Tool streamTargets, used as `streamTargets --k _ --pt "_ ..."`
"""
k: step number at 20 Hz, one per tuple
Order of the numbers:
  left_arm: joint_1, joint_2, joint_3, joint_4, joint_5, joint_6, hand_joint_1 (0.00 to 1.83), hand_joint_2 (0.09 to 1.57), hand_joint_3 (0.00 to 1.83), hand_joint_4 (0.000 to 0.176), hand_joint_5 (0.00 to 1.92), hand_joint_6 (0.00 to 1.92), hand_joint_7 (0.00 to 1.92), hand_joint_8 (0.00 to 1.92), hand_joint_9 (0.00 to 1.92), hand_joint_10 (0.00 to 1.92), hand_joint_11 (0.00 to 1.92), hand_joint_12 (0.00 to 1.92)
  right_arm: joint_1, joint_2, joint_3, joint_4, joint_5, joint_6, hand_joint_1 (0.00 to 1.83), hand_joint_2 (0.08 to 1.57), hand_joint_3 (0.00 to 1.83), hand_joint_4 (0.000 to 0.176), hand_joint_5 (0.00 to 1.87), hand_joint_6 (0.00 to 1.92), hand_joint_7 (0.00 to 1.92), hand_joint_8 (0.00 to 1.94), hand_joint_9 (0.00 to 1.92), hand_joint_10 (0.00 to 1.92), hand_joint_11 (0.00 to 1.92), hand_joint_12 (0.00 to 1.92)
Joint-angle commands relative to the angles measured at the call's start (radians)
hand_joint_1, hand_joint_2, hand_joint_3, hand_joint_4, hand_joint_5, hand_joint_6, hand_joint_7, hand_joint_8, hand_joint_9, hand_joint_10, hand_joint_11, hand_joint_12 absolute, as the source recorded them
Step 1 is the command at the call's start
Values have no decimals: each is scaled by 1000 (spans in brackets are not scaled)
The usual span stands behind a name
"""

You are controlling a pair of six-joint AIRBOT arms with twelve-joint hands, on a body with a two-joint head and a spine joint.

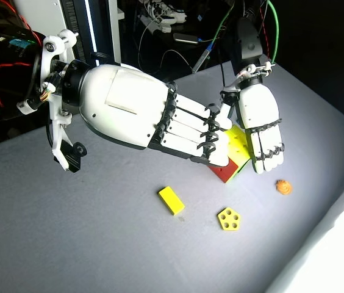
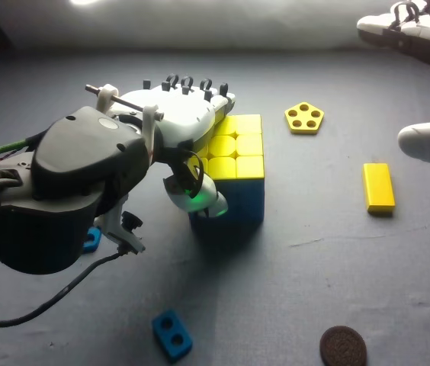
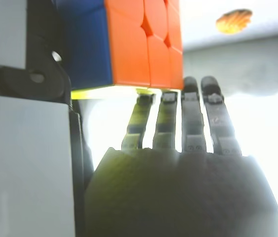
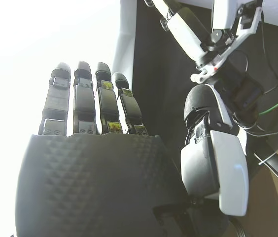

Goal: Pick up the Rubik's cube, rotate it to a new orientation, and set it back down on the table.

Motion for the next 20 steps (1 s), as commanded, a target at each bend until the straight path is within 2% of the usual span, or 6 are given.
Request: streamTargets --k 1,8,10,14,17,20 --pt "0 0 5 62 -31 -7 894 991 0 0 0 0 0 0 0 0 0 0 16 4 -2 11 118 0 123 1258 2 0 0 0 81 4 51 3 0 0" --pt "17 -6 11 63 -31 -19 958 945 0 2 0 0 0 0 0 0 0 0 12 5 0 11 123 0 120 1251 0 0 12 5 96 9 76 12 8 3" --pt "21 -10 13 59 -31 -19 984 950 0 0 0 0 0 0 0 0 0 0 -32 6 11 12 212 -1 111 1261 3 0 0 0 81 1 51 0 0 0" --pt "23 -9 15 56 -31 -19 1024 986 4 0 0 0 0 0 0 0 0 0 -42 6 21 82 224 1 105 1262 2 0 0 0 60 0 38 0 0 0" --pt "22 -9 16 56 -31 -19 1031 1024 19 0 0 0 0 0 0 0 0 0 -42 6 24 89 286 0 129 1253 0 0 4 1 95 13 62 10 0 0" --pt "22 -8 15 53 -27 -19 1026 1038 19 0 0 0 0 0 0 0 0 0 -47 6 26 91 273 1 122 1256 0 0 1 0 81 4 59 7 0 0"
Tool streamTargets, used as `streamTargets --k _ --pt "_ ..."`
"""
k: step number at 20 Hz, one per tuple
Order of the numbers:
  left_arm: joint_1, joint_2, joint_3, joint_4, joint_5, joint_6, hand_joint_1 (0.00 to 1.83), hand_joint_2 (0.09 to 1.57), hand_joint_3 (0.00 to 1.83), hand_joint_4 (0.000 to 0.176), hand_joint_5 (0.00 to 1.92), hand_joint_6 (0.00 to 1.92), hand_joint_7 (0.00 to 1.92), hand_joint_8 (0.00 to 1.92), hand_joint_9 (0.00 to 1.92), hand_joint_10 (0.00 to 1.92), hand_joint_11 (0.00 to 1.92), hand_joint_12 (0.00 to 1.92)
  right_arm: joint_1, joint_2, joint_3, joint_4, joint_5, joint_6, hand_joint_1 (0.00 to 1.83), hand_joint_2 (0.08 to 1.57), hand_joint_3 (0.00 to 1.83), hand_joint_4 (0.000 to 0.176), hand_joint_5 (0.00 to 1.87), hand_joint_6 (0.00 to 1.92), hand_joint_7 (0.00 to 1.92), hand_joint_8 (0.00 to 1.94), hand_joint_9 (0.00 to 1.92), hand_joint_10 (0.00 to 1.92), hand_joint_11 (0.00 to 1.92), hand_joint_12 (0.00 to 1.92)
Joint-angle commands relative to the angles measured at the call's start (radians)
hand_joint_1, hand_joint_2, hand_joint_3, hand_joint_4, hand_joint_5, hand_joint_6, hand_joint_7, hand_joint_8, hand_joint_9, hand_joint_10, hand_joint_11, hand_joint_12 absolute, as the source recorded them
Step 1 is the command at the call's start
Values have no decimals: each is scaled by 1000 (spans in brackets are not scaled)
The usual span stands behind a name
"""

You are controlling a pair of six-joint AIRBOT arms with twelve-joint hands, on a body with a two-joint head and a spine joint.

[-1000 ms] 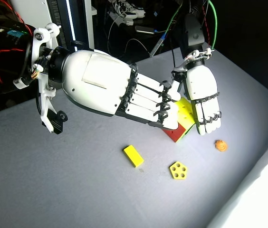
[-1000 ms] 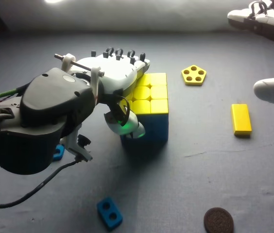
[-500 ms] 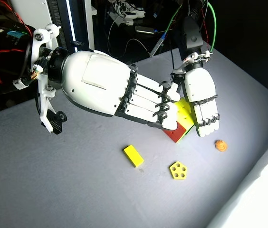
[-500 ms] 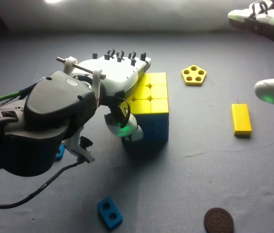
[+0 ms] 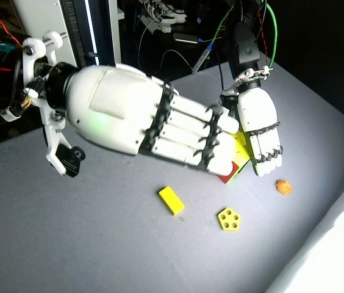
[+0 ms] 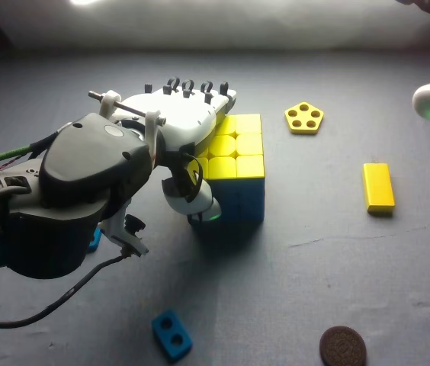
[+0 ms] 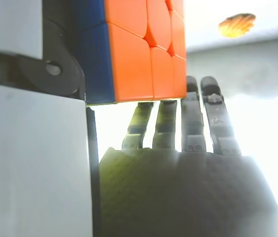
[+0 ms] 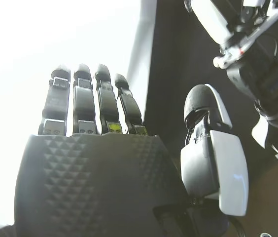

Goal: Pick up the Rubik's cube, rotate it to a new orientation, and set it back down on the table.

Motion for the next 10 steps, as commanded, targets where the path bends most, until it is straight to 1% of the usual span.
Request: streamTargets --k 1,3,4,6,7,8,9,10 --pt "-1 4 3 31 -14 7 1040 1039 17 0 0 0 0 0 0 0 0 0 6 6 4 10 117 6 132 1254 0 0 4 1 82 4 53 4 0 0" --pt "-2 4 3 31 -14 7 1015 1063 23 0 0 0 0 0 0 0 0 0 9 6 3 9 116 16 134 1253 0 0 7 3 78 2 47 2 0 0" --pt "-2 7 2 31 -14 8 1035 1075 24 0 0 0 0 0 0 0 0 0 9 5 3 -8 90 26 113 1261 2 0 3 1 78 1 47 2 0 0" --pt "-2 10 1 31 -13 8 1049 1086 27 0 0 0 0 0 0 0 0 0 12 5 0 -22 90 30 104 1267 5 0 0 0 63 0 41 0 0 0" --pt "-2 11 0 30 -13 8 1029 1123 0 0 139 14 228 7 209 4 0 412 13 5 -3 -26 90 30 129 1260 1 0 10 4 76 6 53 5 0 0" --pt "-2 13 0 29 -13 8 1066 1085 0 0 341 60 467 112 421 139 0 925 13 5 -5 -30 98 30 146 1255 0 0 19 7 81 6 51 4 0 0" --pt "-2 14 -1 28 -13 8 1088 1103 0 0 406 122 457 341 400 403 0 1069 13 5 -5 -30 105 30 133 1257 0 0 17 6 81 5 52 4 0 0" --pt "-2 14 -1 28 -13 8 1139 1103 0 0 384 665 288 1055 278 1053 0 1405 13 6 -5 -29 108 30 147 1251 0 0 24 8 102 11 69 10 1 0"
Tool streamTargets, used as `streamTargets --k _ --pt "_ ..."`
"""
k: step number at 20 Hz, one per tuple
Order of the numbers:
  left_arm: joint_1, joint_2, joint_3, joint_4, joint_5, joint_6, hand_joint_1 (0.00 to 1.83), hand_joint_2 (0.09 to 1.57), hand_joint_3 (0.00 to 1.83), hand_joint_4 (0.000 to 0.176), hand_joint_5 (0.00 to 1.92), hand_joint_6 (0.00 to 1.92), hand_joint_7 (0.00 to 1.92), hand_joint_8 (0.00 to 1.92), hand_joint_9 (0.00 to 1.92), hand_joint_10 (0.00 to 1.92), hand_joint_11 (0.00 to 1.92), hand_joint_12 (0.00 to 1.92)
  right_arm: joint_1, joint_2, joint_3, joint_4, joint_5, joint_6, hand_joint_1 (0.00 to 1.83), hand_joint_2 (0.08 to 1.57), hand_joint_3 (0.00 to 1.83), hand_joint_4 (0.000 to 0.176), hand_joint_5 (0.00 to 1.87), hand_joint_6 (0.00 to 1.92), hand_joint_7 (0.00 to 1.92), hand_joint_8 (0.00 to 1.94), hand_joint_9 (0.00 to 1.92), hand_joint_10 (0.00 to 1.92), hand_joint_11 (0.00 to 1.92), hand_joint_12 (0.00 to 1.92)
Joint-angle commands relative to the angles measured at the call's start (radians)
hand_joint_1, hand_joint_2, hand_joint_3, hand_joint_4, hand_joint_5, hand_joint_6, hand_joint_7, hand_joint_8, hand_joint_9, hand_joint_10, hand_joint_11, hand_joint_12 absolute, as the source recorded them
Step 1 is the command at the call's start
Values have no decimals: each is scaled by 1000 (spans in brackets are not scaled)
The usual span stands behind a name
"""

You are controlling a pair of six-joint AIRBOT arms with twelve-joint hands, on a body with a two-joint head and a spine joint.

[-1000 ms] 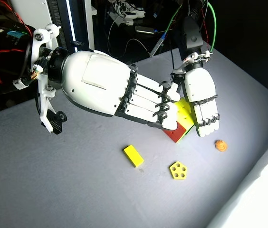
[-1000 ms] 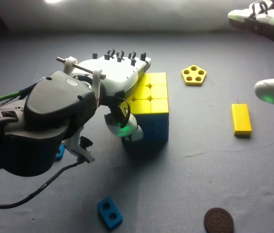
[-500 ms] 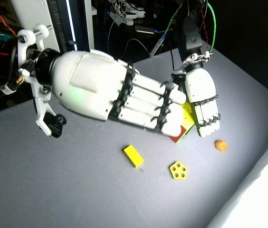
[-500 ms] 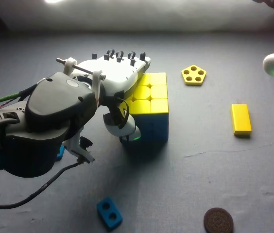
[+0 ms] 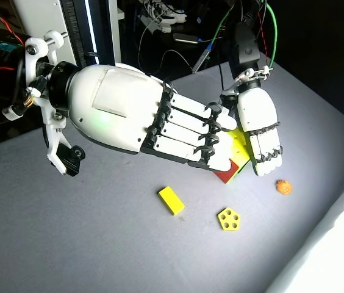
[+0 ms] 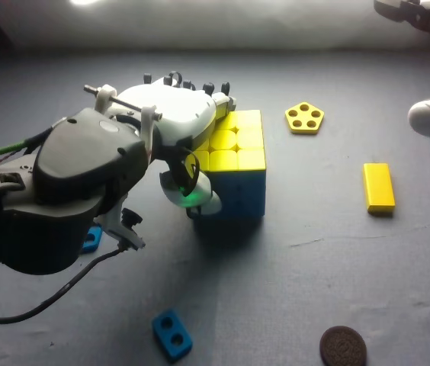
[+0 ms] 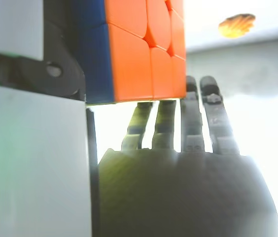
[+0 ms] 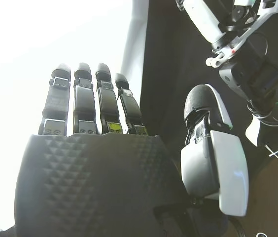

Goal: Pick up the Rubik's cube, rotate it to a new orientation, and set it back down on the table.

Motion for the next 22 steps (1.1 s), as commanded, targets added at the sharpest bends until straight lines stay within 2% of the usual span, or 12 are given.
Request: streamTargets --k 1,2,3,4,6,7,8,12,14,15,19,22 --pt "2 3 -1 15 -16 9 1132 1128 5 0 328 1015 220 1360 223 1395 0 1638 12 6 0 11 140 8 128 1255 0 0 16 4 97 7 69 9 1 1" --pt "2 4 -1 15 -16 9 1135 1139 5 0 293 1230 190 1554 172 1634 26 1820 12 6 0 11 141 8 120 1260 2 0 11 1 87 2 60 5 0 0" --pt "2 4 -2 15 -16 9 1039 1270 27 0 535 1492 182 1704 168 1784 89 1898 11 6 0 10 141 8 108 1262 2 0 8 0 86 2 59 4 0 0" --pt "1 4 -3 14 -16 9 1027 1295 16 0 599 1528 200 1750 183 1822 129 1916 10 6 0 2 140 8 108 1264 3 0 6 0 84 1 57 3 0 0" --pt "-2 5 -4 11 -16 10 1054 1300 4 0 620 1529 217 1817 188 1866 169 1921 7 6 0 -26 140 7 101 1265 3 0 0 0 77 0 54 1 0 0" --pt "-5 5 -6 7 -16 14 1056 1361 16 0 565 1562 429 1851 200 1883 190 1921 6 6 -1 -31 140 8 90 1268 4 0 0 0 74 0 51 0 0 0" --pt "-9 7 -8 3 -16 19 1044 1388 14 0 541 1598 453 1878 203 1901 208 1921 6 6 -1 -31 141 8 85 1269 4 0 0 0 79 2 54 1 3 1" --pt "-36 36 -36 -36 -12 50 1037 1401 0 0 514 1620 480 1873 241 1892 255 1921 1 11 -1 -31 193 8 118 1263 0 0 22 8 102 8 79 10 16 15" --pt "-59 53 -54 -87 0 108 1023 1409 2 6 512 1673 453 1862 228 1905 261 1921 -4 16 -1 -31 215 8 124 1263 0 0 13 3 107 7 81 9 5 18" --pt "-74 66 -65 -109 10 129 1023 1410 2 1 502 1665 461 1871 236 1908 266 1921 -4 19 -1 -31 219 8 123 1266 1 0 6 0 95 1 74 6 0 17" --pt "-132 110 -115 -181 19 196 1022 1419 3 0 492 1655 448 1910 226 1919 274 1921 -4 28 -1 -78 225 8 126 1261 0 0 18 5 105 2 84 8 0 33" --pt "-171 129 -139 -197 37 199 1015 1426 1 0 493 1666 429 1921 222 1921 280 1921 -4 34 -1 -114 227 8 131 1258 0 0 14 2 103 1 80 5 8 5"
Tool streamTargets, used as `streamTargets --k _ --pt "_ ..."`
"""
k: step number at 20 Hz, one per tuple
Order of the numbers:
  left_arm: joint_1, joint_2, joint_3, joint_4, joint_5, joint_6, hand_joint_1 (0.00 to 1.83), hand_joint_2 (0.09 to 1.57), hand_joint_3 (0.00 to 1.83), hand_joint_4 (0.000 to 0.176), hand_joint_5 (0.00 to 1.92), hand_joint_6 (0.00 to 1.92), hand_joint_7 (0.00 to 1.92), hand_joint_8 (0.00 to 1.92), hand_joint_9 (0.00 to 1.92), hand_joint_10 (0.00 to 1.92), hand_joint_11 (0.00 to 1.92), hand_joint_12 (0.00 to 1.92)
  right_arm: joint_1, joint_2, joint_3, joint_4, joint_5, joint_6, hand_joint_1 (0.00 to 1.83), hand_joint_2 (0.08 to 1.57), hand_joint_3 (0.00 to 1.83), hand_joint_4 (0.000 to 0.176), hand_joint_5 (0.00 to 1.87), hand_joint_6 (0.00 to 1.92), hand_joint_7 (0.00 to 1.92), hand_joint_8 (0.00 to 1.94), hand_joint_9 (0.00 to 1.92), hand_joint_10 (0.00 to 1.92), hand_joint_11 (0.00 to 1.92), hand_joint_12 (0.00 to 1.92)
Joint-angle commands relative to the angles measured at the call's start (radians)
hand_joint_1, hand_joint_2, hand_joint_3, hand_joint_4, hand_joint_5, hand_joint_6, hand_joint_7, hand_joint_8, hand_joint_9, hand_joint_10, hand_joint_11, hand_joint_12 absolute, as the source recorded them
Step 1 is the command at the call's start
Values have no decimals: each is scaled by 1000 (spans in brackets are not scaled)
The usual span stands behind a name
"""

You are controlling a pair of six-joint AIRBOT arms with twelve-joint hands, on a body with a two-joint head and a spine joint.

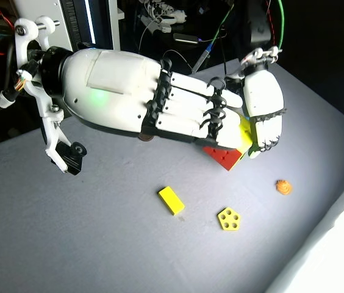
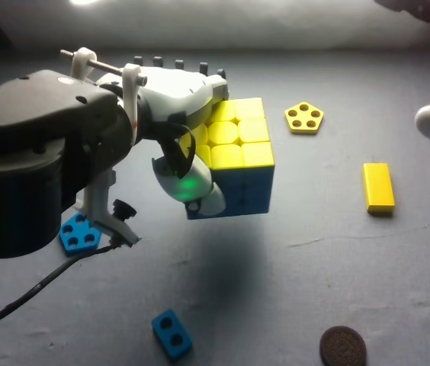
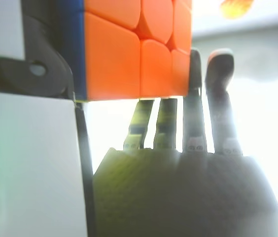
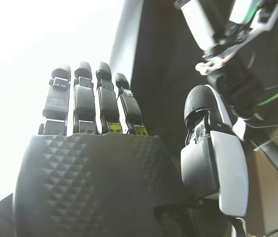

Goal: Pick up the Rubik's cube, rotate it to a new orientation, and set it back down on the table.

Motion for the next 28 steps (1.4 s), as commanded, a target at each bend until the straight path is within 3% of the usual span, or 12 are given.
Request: streamTargets --k 1,5,7,10,11,12,13,14,17,21,24,28 --pt "-27 13 -7 48 9 -6 1015 1427 1 0 486 1664 436 1921 218 1921 275 1921 3 11 -1 16 126 7 130 1258 0 0 13 2 108 3 88 8 13 7" --pt "-74 24 -27 -6 12 38 1026 1412 0 0 499 1654 467 1872 258 1899 288 1921 -1 24 -1 -88 132 90 109 1262 0 0 2 1 95 3 85 5 9 11" --pt "-100 28 -28 -39 13 85 1007 1422 3 13 480 1712 450 1870 257 1902 290 1921 -4 39 -9 -98 132 115 122 1251 12 0 40 0 167 4 136 3 0 231" --pt "-111 29 -32 -54 15 94 1030 1407 0 0 508 1647 473 1864 266 1891 276 1921 -17 64 -25 -118 132 147 119 1251 5 0 69 9 207 10 166 12 0 272" --pt "-111 29 -35 -56 15 94 1031 1404 0 2 511 1650 477 1852 267 1896 279 1921 -24 76 -32 -139 132 178 139 1246 1 0 110 14 287 17 303 75 0 622" --pt "-111 29 -37 -57 15 94 1031 1404 0 2 511 1650 477 1852 267 1896 279 1921 -28 84 -36 -155 132 201 139 1246 1 0 110 14 287 17 303 75 0 622" --pt "-110 29 -38 -57 15 94 1007 1421 6 8 486 1702 442 1884 252 1916 281 1921 -33 90 -41 -174 132 219 166 1232 2 0 158 8 401 10 377 303 0 1075" --pt "-105 31 -41 -57 15 94 984 1441 11 12 457 1750 414 1915 244 1921 288 1921 -38 94 -47 -196 122 226 183 1229 1 0 163 0 601 75 376 906 0 1503" --pt "-94 32 -44 -57 15 94 1016 1424 0 0 475 1683 458 1895 262 1919 274 1921 -34 93 -55 -199 40 236 253 1215 0 0 88 0 578 728 382 1530 78 1895" --pt "-90 33 -40 -53 15 94 1014 1424 0 0 477 1684 455 1895 254 1904 262 1921 -19 67 -54 -199 -9 236 161 1227 5 0 116 6 392 1162 342 1736 217 1921" --pt "-94 33 -38 -53 15 94 1022 1413 0 1 502 1663 461 1873 258 1912 285 1921 27 28 -53 -198 -148 236 190 1245 6 0 108 2 415 1179 364 1714 289 1921" --pt "-101 33 -34 -53 11 94 1017 1422 1 0 470 1681 469 1892 267 1915 282 1921 55 -22 -52 -188 -172 194 212 1248 3 0 120 4 393 1179 355 1729 318 1921"
